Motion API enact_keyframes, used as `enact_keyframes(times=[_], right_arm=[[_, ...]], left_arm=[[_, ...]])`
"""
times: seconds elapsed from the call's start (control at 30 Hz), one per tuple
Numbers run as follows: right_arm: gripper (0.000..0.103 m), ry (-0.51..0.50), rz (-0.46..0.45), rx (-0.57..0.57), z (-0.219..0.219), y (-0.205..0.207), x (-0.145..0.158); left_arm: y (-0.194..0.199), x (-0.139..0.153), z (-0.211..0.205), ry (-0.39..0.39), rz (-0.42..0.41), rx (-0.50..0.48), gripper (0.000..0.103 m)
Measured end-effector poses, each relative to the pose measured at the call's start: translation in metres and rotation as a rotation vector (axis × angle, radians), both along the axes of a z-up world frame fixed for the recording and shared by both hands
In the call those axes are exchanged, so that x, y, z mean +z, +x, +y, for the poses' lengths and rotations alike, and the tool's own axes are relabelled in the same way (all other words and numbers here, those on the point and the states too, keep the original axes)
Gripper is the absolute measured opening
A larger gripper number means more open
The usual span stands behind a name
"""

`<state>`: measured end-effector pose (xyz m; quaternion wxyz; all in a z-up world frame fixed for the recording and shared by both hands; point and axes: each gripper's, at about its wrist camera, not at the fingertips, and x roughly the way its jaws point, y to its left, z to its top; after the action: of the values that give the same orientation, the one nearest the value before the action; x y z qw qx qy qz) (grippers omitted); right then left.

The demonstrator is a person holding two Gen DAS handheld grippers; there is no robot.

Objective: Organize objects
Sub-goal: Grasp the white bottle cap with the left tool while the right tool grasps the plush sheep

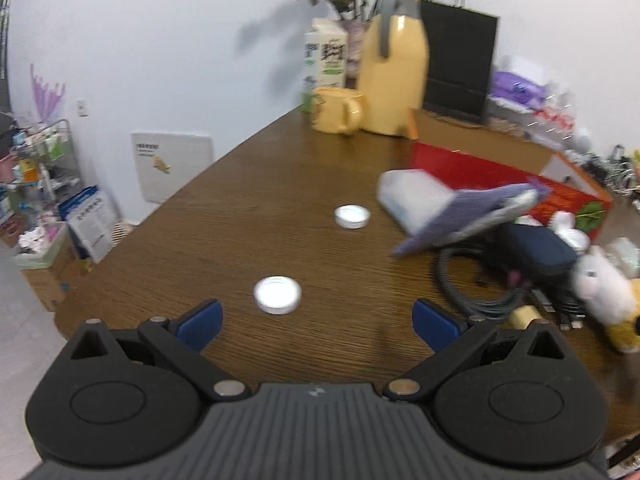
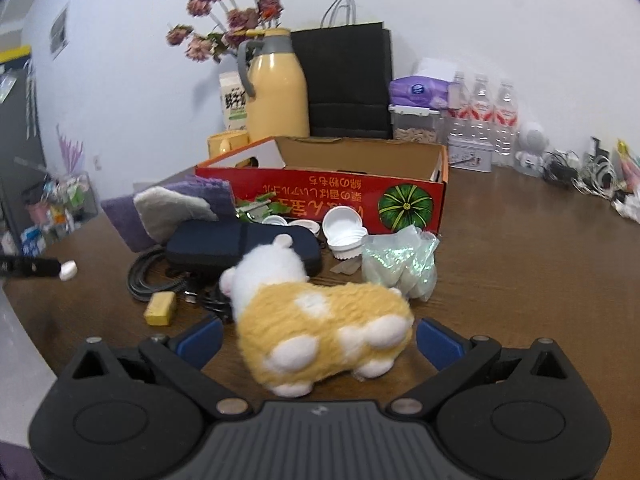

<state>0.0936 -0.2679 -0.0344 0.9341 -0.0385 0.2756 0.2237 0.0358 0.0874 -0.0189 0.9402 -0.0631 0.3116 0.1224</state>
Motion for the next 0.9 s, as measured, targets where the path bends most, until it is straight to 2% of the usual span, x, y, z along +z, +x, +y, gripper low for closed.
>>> enact_keyframes(times=[0.17, 0.4, 0.5, 0.6, 0.67, 0.73, 0.9], right_arm=[[0.103, -0.02, 0.007, 0.042, -0.003, 0.014, -0.004], [0.103, -0.007, 0.053, 0.059, 0.001, 0.03, -0.014], [0.103, -0.004, 0.065, 0.055, 0.003, 0.033, -0.017], [0.103, -0.005, 0.073, 0.054, 0.006, 0.037, -0.019], [0.103, -0.003, 0.075, 0.053, 0.008, 0.039, -0.02], [0.103, 0.001, 0.073, 0.049, 0.009, 0.039, -0.02], [0.103, -0.021, 0.065, 0.037, 0.012, 0.038, -0.018]], left_arm=[[0.017, -0.01, 0.015, 0.018, 0.049, 0.047, 0.103], [0.035, -0.02, 0.029, 0.026, 0.075, 0.073, 0.1], [0.04, -0.024, 0.033, 0.015, 0.073, 0.073, 0.087], [0.043, -0.025, 0.035, 0.03, 0.057, 0.067, 0.069], [0.042, -0.023, 0.035, 0.029, 0.041, 0.055, 0.043], [0.04, -0.023, 0.036, 0.021, 0.028, 0.052, 0.029], [0.038, -0.022, 0.038, 0.002, 0.015, 0.051, 0.029]])
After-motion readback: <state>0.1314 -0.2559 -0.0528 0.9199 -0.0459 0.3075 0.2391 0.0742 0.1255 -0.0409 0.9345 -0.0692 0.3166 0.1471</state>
